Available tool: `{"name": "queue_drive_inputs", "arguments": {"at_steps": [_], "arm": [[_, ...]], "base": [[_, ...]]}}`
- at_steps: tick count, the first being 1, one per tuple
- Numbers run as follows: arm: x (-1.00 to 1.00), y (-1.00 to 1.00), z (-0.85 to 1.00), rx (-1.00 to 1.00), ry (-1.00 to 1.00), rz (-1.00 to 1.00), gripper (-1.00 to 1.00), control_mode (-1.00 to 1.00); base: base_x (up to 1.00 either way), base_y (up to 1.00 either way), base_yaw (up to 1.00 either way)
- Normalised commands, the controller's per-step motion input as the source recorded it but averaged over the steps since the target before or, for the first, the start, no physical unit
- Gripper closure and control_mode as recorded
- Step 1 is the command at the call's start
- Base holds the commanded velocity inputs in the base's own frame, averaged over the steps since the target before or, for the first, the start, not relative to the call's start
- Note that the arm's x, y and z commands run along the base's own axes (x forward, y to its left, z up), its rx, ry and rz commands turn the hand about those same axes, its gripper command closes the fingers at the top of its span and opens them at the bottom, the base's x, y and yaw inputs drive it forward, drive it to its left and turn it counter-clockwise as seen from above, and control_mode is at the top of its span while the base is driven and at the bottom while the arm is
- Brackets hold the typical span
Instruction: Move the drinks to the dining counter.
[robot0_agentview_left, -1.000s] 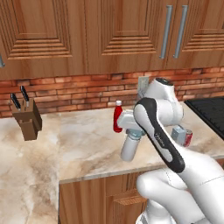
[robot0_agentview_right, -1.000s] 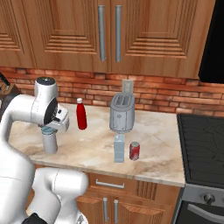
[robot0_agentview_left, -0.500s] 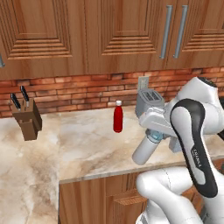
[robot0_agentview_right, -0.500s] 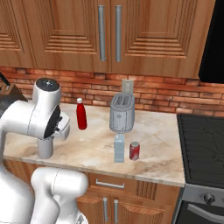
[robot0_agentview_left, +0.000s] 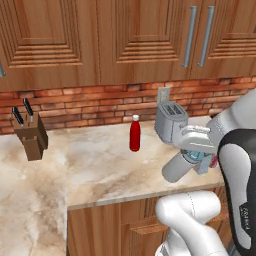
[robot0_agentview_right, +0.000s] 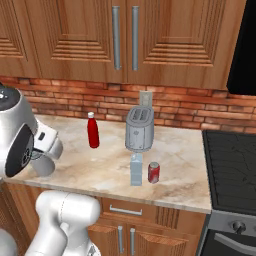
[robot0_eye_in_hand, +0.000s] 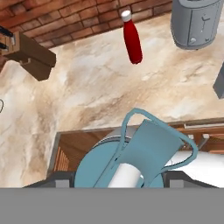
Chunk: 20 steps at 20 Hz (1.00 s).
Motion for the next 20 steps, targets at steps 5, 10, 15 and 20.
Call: {"name": "queue_drive_inputs", "arguments": {"at_steps": [5,10,15,20], "arm": [[-0.49,-0.03,0.71,-0.05,-0.02,0.0,1.0,-1.0],[-0.56,0.0,0.48,-0.04,0.0,0.0,1.0,-1.0],[-0.32,-0.02,0.05,0.0,0.0,-0.01,1.0,1.0],[0.0,0.0,0.0,0.0,0.0,0.0,1.0,1.0]], "base": [[0.0,0.0,0.0],[0.0,0.0,0.0],[-0.58,-0.14,-0.05],[-0.57,-0.66,-0.52]]}}
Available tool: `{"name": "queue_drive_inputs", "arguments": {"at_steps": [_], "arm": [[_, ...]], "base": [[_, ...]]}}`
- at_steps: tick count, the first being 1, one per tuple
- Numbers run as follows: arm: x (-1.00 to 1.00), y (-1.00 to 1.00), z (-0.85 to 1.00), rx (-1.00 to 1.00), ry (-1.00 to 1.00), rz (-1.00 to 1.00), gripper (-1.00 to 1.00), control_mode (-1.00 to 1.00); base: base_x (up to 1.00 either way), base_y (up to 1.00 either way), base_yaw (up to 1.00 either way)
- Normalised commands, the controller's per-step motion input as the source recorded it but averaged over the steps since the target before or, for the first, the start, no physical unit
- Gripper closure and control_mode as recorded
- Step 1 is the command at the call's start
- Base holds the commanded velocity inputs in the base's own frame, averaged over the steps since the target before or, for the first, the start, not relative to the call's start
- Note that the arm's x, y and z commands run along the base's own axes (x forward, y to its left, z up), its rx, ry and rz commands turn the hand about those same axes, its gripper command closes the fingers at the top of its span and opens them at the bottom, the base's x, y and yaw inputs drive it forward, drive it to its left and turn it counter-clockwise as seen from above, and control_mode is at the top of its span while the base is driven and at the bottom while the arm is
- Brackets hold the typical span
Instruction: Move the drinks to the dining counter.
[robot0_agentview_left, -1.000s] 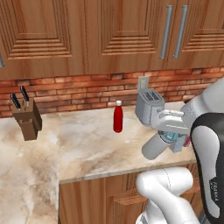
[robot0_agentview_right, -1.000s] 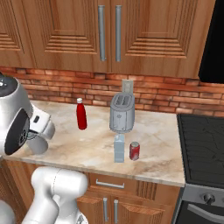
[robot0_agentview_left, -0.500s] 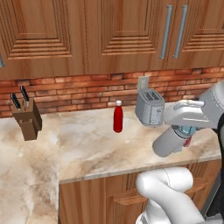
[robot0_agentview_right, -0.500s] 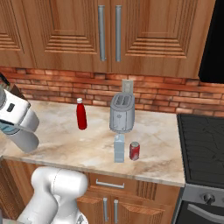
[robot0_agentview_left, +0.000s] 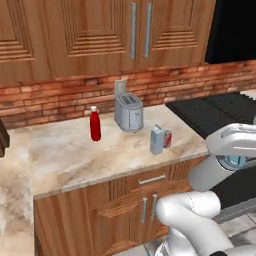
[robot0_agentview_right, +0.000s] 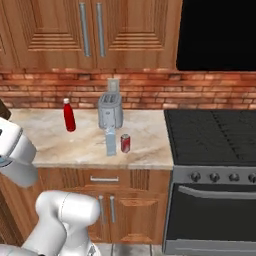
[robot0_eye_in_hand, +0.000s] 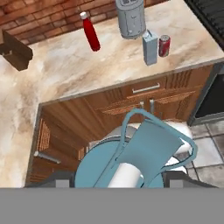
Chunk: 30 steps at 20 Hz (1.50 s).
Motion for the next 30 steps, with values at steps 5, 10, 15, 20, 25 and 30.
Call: {"name": "queue_drive_inputs", "arguments": {"at_steps": [5,10,15,20,25,30], "arm": [[0.0,0.0,0.0,0.0,0.0,0.0,1.0,1.0],[0.0,0.0,0.0,0.0,0.0,0.0,1.0,1.0],[0.0,0.0,0.0,0.0,0.0,0.0,1.0,1.0],[0.0,0.0,0.0,0.0,0.0,0.0,1.0,1.0],[0.0,0.0,0.0,0.0,0.0,0.0,1.0,1.0],[0.0,0.0,0.0,0.0,0.0,0.0,1.0,1.0]], "base": [[0.0,-0.14,-0.94],[0.0,0.0,-1.0],[0.0,0.0,-1.0],[0.0,0.01,-1.0],[0.0,0.0,-0.99],[0.53,-0.1,-0.7]]}}
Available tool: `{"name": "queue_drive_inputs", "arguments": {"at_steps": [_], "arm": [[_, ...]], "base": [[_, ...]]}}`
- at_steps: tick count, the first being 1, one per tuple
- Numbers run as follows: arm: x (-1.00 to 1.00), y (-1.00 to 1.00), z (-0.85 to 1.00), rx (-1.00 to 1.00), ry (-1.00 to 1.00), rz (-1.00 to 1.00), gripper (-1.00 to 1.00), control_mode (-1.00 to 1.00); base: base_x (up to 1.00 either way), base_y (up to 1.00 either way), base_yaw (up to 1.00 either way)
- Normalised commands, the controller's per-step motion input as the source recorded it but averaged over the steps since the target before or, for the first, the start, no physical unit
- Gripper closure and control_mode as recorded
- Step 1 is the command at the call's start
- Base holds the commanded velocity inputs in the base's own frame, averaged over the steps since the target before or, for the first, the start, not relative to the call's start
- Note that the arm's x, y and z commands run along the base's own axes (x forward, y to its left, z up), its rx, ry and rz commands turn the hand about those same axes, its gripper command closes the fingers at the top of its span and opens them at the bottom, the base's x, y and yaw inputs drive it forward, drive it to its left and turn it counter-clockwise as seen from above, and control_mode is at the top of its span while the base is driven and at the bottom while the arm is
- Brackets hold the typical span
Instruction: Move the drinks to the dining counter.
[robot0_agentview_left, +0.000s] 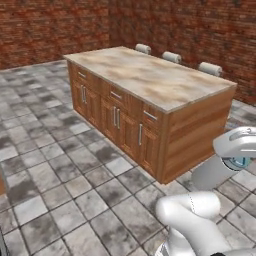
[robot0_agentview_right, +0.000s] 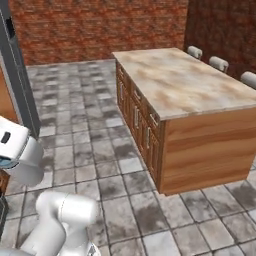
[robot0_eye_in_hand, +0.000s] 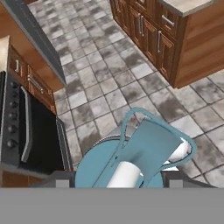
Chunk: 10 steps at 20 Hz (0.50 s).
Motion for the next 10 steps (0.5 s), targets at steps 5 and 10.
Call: {"name": "queue_drive_inputs", "arguments": {"at_steps": [5,10], "arm": [[0.0,0.0,0.0,0.0,0.0,0.0,1.0,1.0],[0.0,0.0,0.0,0.0,0.0,0.0,1.0,1.0]], "base": [[1.0,-0.49,-0.25],[1.0,-0.61,-0.12]]}}
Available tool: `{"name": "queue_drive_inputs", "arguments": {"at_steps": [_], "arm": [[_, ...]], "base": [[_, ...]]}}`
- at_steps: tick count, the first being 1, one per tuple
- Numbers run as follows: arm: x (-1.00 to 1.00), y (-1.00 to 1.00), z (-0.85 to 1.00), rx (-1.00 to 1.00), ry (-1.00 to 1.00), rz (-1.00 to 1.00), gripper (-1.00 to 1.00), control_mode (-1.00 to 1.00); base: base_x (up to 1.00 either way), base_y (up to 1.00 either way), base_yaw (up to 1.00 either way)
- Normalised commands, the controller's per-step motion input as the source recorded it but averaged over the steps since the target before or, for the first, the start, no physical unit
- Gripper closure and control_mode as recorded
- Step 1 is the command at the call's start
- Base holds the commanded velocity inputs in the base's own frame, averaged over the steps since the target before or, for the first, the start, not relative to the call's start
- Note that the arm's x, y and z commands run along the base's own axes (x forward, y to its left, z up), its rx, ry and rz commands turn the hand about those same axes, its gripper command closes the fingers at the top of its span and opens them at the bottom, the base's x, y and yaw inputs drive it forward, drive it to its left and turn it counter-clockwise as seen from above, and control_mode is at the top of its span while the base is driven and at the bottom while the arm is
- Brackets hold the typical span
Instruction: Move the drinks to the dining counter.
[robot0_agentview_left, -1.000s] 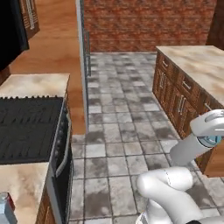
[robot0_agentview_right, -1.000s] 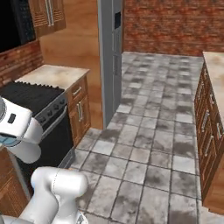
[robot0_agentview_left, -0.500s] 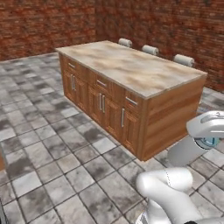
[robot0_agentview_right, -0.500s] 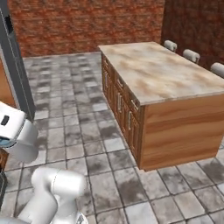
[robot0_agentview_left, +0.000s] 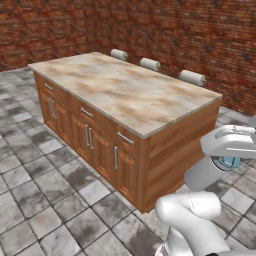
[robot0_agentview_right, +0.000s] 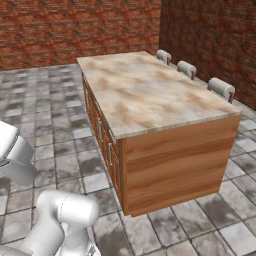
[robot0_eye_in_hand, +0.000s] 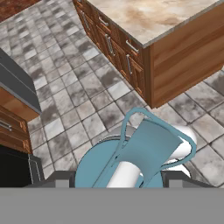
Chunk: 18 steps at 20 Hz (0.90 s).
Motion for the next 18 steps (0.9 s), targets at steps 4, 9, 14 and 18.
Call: {"name": "queue_drive_inputs", "arguments": {"at_steps": [4,9,14,18], "arm": [[0.0,0.0,0.0,0.0,0.0,0.0,1.0,1.0],[0.0,0.0,0.0,0.0,0.0,0.0,1.0,1.0],[0.0,0.0,0.0,0.0,0.0,0.0,1.0,1.0],[0.0,0.0,0.0,0.0,0.0,0.0,1.0,1.0]], "base": [[1.0,-0.92,-0.12],[1.0,-0.64,-0.09],[1.0,-0.21,-0.02],[1.0,0.26,0.04]]}}
